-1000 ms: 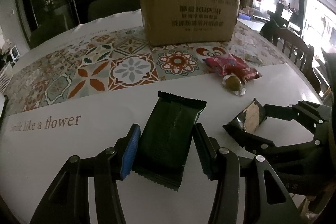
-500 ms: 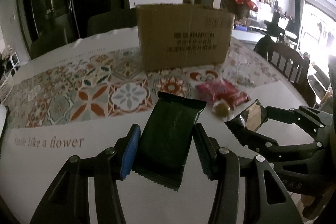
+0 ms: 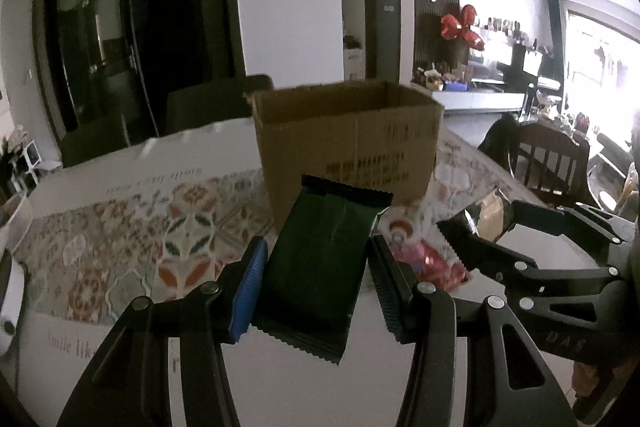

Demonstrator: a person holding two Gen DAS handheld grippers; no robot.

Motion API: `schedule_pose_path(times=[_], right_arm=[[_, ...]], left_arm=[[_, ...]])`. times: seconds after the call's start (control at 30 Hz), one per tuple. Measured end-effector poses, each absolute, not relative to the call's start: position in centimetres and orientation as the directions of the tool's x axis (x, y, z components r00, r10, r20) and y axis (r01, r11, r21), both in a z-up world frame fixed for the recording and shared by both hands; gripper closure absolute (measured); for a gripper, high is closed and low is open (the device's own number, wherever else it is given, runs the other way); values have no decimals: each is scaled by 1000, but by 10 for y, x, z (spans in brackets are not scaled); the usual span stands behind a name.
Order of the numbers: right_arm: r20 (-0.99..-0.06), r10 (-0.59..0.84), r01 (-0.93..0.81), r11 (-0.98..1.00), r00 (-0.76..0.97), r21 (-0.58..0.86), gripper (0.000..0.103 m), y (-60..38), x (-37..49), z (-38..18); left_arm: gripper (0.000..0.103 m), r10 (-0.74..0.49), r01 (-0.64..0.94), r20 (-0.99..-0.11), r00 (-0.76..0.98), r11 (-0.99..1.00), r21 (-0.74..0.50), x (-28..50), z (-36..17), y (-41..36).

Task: Organize snacks
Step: 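Lift and carry the green packet and black-and-gold bar over the box, then open both tools to drop the green packet and bar into the box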

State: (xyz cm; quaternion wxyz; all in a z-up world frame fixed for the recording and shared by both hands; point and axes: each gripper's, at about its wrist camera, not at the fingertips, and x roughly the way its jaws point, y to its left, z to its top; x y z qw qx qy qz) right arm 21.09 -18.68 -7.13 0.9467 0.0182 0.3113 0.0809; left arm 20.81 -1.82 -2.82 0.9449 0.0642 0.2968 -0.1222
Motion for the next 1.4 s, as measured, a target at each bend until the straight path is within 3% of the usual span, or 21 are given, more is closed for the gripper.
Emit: schedule_pose_path(times=[0.5,1.23,1.4], right_arm=[[-493,172,-151,985,853,82,34,-204,277,-17],[-565,151,-164,986,811,28,34,-217,390,-3],[-579,148,-160,987,802,30,25,-218,401,-7]], left_arm=[[52,-224,294,-532,817,955,49,275,14,-33],[52,-197,289,-585,787,955,67,394,21,-53],[31,-177,282,-585,792,955,93,402,18,-56]])
